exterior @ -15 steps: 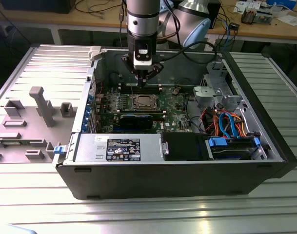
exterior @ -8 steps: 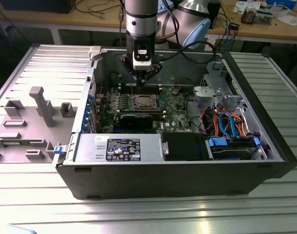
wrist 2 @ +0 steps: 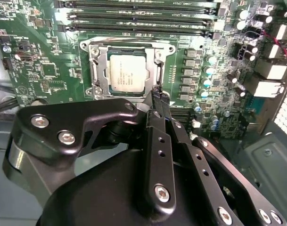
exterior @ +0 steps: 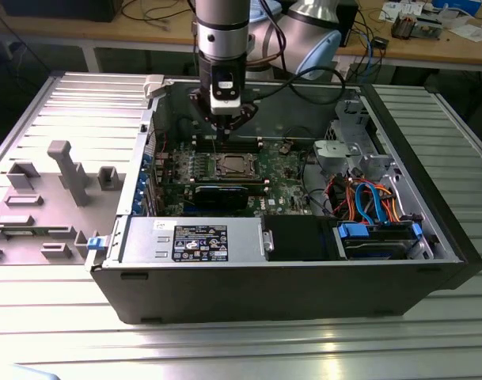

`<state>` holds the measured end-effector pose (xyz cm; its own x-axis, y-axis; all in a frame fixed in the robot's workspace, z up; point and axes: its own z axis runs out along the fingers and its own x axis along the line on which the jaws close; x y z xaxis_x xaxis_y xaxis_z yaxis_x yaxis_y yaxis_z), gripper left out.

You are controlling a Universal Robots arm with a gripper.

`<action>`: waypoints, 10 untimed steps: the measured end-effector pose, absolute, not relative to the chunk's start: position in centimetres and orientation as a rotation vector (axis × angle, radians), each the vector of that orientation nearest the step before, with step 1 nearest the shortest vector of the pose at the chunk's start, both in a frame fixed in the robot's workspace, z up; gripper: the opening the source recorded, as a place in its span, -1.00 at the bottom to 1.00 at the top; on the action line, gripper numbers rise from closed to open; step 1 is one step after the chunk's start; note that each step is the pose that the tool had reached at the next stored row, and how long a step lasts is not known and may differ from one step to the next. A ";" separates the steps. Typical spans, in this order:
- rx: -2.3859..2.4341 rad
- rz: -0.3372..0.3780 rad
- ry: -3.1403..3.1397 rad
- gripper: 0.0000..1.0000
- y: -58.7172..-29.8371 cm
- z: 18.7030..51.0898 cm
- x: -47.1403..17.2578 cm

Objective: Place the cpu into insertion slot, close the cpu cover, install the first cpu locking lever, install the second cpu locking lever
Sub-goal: 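Install the first cpu locking lever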

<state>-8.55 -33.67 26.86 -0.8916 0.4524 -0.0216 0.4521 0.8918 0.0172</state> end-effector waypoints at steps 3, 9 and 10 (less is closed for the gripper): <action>0.682 0.019 3.041 -0.79 -33.7 26.8 -8.9; 0.490 0.022 3.079 -0.79 -33.7 26.7 -8.9; 0.458 0.023 3.084 -0.79 -33.7 26.7 -8.9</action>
<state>-8.91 -33.67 26.68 -0.9566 0.2907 -0.0211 0.2904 0.9567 0.0183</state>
